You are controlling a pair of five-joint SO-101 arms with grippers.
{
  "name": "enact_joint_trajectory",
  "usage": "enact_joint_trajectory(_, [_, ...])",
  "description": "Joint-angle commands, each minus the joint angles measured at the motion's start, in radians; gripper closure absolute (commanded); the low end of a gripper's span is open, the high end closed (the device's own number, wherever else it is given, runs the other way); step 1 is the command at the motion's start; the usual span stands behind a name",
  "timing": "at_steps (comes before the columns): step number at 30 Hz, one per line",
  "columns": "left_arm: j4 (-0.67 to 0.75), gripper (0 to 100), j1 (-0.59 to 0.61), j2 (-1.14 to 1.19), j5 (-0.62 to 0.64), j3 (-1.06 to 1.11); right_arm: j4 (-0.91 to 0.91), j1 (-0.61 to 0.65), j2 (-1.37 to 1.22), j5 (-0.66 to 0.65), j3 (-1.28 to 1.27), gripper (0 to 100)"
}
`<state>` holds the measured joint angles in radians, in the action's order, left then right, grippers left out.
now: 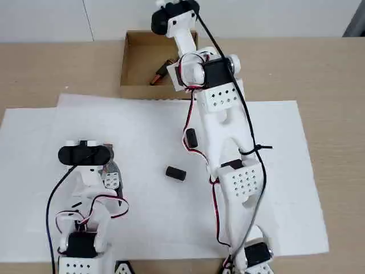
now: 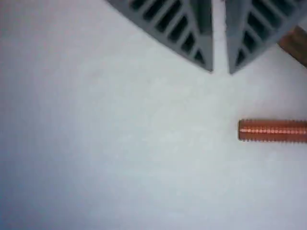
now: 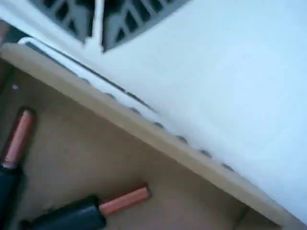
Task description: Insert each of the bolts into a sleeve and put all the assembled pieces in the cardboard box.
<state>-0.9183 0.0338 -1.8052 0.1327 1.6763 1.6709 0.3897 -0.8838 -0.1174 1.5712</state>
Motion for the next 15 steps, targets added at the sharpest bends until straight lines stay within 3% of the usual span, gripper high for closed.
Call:
enact_joint_trajectory(1, [-0.003,99,0.005,-0.009,-0.006,-0.007,0.013,0.005,0.119,0.014,0.032,99.5])
enact_joint_trajectory(11, [-0.003,99,0.005,-0.009,-0.006,-0.007,0.016,0.005,0.421,0.018,-0.327,99.5])
enact_joint_trajectory(15, [-0.003,99,0.005,-0.009,-0.006,-0.007,0.015,0.005,0.558,0.098,-0.552,99.5])
